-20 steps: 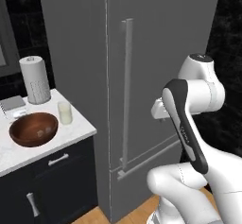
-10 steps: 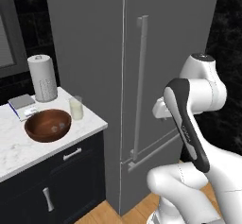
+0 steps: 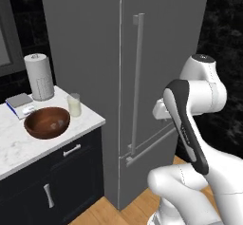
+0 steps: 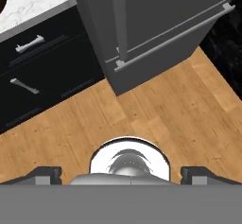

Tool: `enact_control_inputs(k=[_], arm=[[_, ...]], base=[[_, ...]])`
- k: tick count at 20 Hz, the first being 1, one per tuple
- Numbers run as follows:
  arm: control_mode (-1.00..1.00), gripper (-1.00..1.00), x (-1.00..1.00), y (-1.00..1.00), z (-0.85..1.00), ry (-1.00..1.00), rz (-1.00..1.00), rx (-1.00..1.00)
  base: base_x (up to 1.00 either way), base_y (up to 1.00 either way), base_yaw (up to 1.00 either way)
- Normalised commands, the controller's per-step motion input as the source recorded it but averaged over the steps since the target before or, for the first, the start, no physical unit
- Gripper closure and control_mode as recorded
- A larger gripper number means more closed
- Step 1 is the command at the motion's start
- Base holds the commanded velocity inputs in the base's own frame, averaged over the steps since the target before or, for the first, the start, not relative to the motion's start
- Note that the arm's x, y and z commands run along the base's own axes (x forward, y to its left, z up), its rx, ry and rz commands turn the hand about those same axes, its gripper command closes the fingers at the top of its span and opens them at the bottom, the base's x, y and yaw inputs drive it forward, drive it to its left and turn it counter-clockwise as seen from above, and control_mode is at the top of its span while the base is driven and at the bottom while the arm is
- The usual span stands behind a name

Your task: Grab a lemon wedge from the fridge and one ice cube from the ice bowl, and put them in the glass of lemonade.

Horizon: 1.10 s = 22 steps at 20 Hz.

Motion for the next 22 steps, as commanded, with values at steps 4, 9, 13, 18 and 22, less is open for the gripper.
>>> enact_control_inputs(k=[4, 9, 13, 18, 22], arm=[[1.0, -1.0, 0.0, 0.0, 0.0, 0.0, 0.0, 0.0], [1.0, -1.0, 0.0, 0.0, 0.0, 0.0, 0.0, 0.0], [1.0, -1.0, 0.0, 0.0, 0.0, 0.0, 0.0, 0.0], [1.0, -1.0, 0.0, 0.0, 0.0, 0.0, 0.0, 0.0], [1.0, -1.0, 0.0, 0.0, 0.0, 0.0, 0.0, 0.0]], base=[[0.01, 0.1, 0.01], [0.09, 0.07, 0.09], [0.01, -0.05, 0.1], [0.02, -0.14, 0.1], [0.16, -0.2, 0.08]])
